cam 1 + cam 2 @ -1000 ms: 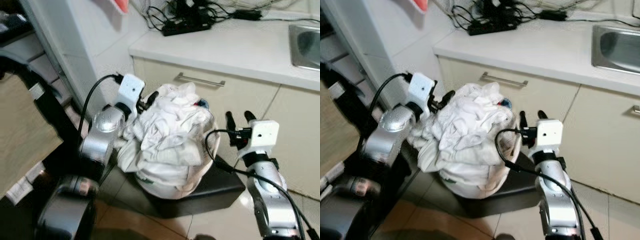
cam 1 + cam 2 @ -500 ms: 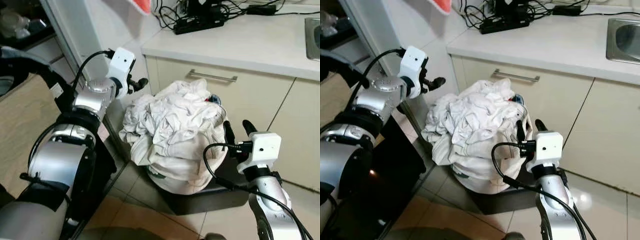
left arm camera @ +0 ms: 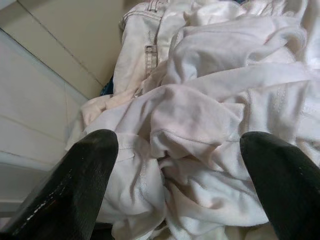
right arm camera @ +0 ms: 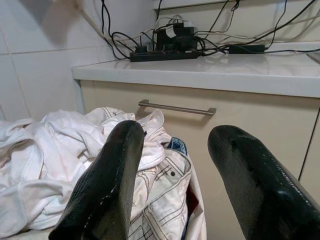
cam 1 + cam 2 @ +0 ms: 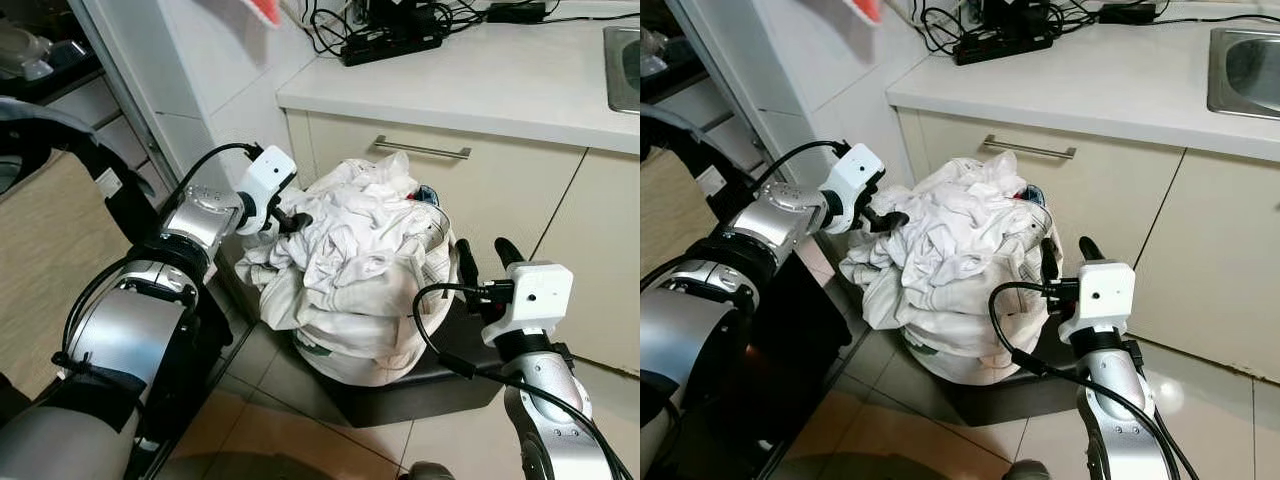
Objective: Clothes washing
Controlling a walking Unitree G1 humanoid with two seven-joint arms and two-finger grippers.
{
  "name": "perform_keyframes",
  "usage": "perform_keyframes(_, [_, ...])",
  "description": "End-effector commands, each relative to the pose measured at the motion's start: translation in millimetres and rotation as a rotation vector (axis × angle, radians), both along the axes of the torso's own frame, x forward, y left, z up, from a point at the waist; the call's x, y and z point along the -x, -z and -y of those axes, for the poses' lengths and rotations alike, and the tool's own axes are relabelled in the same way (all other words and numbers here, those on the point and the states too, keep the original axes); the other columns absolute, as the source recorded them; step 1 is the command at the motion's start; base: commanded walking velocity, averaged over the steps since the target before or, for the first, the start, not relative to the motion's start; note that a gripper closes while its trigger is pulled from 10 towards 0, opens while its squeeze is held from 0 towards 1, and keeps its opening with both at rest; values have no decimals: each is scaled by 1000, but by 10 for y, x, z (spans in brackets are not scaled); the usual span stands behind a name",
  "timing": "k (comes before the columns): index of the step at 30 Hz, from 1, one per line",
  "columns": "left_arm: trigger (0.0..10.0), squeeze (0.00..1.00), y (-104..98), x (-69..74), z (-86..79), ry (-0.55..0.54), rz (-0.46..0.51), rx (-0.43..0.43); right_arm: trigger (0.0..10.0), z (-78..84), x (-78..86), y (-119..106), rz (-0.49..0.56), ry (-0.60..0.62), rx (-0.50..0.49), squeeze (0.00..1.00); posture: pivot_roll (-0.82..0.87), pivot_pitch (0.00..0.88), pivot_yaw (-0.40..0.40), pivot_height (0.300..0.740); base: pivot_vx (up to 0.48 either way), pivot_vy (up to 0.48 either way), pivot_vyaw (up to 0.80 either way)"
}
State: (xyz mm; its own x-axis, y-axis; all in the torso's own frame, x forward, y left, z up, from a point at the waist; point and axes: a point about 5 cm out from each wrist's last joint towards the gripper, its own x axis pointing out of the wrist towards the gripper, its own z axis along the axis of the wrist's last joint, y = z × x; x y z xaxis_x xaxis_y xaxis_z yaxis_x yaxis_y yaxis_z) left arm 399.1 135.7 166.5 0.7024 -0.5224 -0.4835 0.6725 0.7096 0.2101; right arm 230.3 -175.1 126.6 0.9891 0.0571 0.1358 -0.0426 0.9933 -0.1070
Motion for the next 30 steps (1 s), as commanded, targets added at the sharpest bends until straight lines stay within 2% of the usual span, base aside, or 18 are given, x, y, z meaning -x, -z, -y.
perform_keyframes(1, [10000,1000,-148,-45,21,-6,13,56,10000,-33,22,-25,2,-10,-5,0,-372,0,179,723,0,0,0])
perform_keyframes(2, [10000,1000,-170,-49,41,-8,4,86,10000,-40,20,-22,-1,-11,-4,0,-372,0,180,723,0,0,0])
perform_keyframes(5, [10000,1000,-162,-46,57,-7,-11,101,10000,-41,18,-24,-1,-11,-5,0,-375,0,183,723,0,0,0])
perform_keyframes(9, [10000,1000,-79,-20,88,5,-42,78,10000,-38,17,-30,-1,-9,-6,0,-378,0,187,723,0,0,0])
perform_keyframes(13, [10000,1000,37,12,233,36,-32,13,10000,-44,29,-39,1,-10,-7,0,-381,0,187,723,0,0,0])
perform_keyframes(14, [10000,0,55,14,253,33,-22,-7,10000,-50,36,-42,1,-11,-7,0,-385,0,187,723,0,0,0])
perform_keyframes(17, [10000,0,103,20,305,22,1,-43,10000,-60,82,-63,1,-10,-7,0,-404,29,185,723,0,0,0])
perform_keyframes(21, [10000,0,131,24,352,-1,13,-42,10000,-58,180,-81,-11,-9,1,0,-422,63,180,723,0,0,0])
perform_keyframes(24, [10000,0,120,13,379,-24,35,-44,10000,-36,317,-105,-29,-3,7,0,-453,116,173,723,0,0,0])
perform_keyframes(26, [10000,0,137,17,398,-36,32,-41,10000,-15,398,-113,-41,3,11,0,-467,135,173,723,0,0,0])
perform_keyframes(30, [10000,0,204,38,413,-53,17,-57,10000,11,456,-115,-56,16,18,0,-480,151,172,723,0,0,0])
